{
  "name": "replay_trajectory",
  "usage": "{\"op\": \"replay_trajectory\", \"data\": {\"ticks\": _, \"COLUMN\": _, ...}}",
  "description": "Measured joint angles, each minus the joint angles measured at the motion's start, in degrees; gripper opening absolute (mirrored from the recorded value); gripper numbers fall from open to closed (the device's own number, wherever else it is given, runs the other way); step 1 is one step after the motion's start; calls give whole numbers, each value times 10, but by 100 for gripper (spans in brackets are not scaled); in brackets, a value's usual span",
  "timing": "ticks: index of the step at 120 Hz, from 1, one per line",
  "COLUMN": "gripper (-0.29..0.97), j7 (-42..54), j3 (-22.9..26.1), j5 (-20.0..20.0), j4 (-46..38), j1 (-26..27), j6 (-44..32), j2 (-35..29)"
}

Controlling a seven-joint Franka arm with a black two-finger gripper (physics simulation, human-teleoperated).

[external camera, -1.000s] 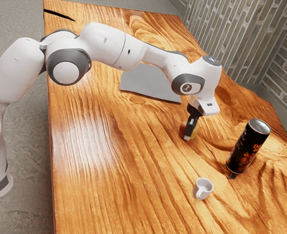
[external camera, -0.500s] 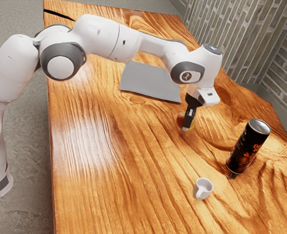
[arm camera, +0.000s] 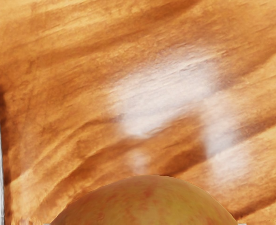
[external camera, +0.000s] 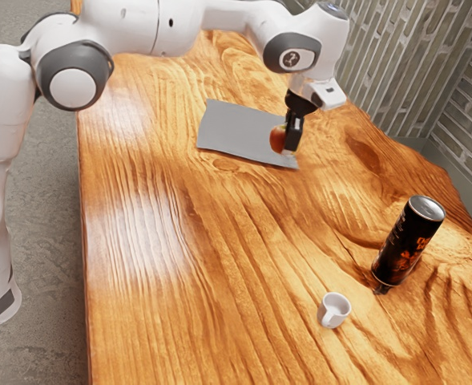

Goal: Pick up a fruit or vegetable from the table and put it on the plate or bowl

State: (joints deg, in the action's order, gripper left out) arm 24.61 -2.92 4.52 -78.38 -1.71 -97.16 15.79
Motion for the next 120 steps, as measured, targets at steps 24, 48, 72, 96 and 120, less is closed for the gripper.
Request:
{"op": "replay_trajectory", "data": {"ticks": 24, "gripper": 39, "j7": -22, "j3": -54, "j5": 7, "j4": 1, "j1": 0, "j6": 29, "j2": -4}}
{"op": "replay_trajectory", "data": {"ticks": 48, "gripper": 39, "j7": -43, "j3": -112, "j5": 5, "j4": 1, "j1": -1, "j6": 39, "j2": -3}}
{"op": "replay_trajectory", "data": {"ticks": 72, "gripper": 39, "j7": -65, "j3": -167, "j5": 4, "j4": 3, "j1": -6, "j6": 39, "j2": 6}}
{"op": "replay_trajectory", "data": {"ticks": 96, "gripper": 39, "j7": -86, "j3": -189, "j5": 2, "j4": 4, "j1": -11, "j6": 12, "j2": 14}}
{"op": "replay_trajectory", "data": {"ticks": 120, "gripper": 39, "j7": -102, "j3": -190, "j5": -8, "j4": 3, "j1": -27, "j6": -70, "j2": 41}}
